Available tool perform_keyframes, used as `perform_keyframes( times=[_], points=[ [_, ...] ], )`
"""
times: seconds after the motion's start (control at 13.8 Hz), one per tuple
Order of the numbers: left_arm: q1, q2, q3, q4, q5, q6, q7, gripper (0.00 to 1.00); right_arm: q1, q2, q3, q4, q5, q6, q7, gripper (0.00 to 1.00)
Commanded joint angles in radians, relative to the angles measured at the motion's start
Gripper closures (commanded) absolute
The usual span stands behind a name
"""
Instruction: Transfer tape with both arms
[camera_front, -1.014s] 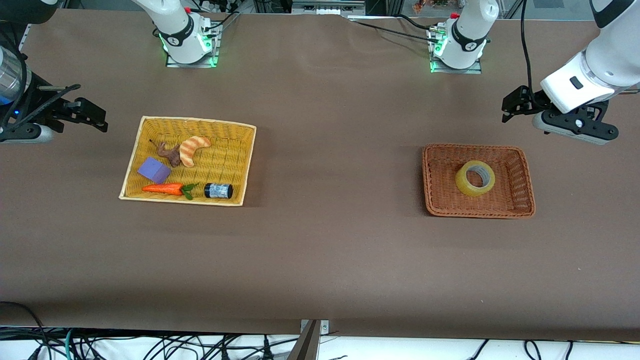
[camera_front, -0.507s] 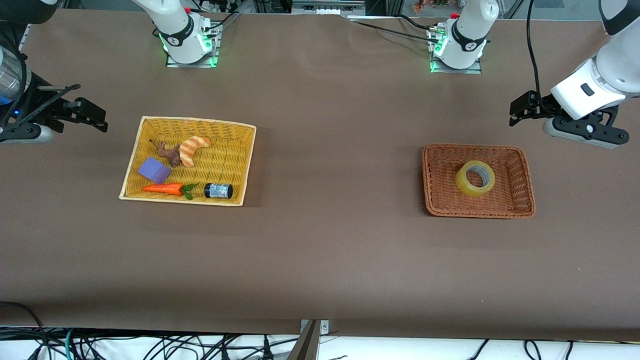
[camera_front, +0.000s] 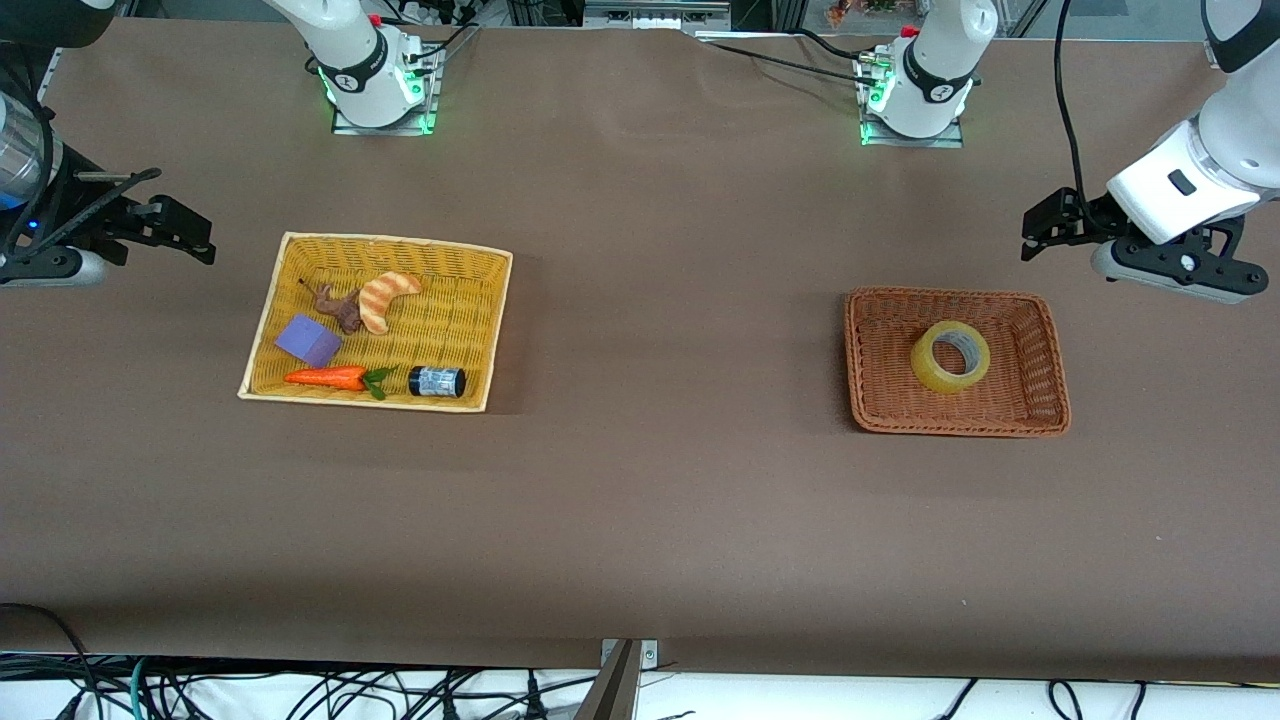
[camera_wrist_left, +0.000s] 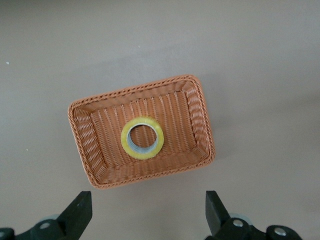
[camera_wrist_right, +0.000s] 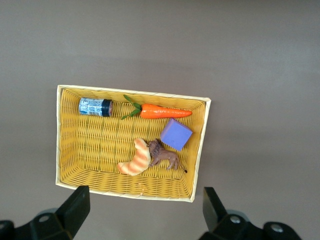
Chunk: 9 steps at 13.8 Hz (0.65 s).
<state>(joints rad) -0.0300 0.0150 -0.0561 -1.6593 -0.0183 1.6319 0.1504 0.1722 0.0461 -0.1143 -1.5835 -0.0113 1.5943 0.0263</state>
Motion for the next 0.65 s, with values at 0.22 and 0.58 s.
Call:
perform_keyframes(
  times=[0.22,0.58],
  points=[
    [0.022,0.028,-0.005,0.041,0.02,-0.03,0.006,0.0,-0.005,-0.005,0.002,0.016,-0.003,-0.022,-0.016,0.0],
    [0.022,0.031,-0.011,0.049,0.021,-0.03,0.004,0.0,-0.005,-0.005,0.001,0.016,0.001,-0.02,-0.016,0.0]
  ],
)
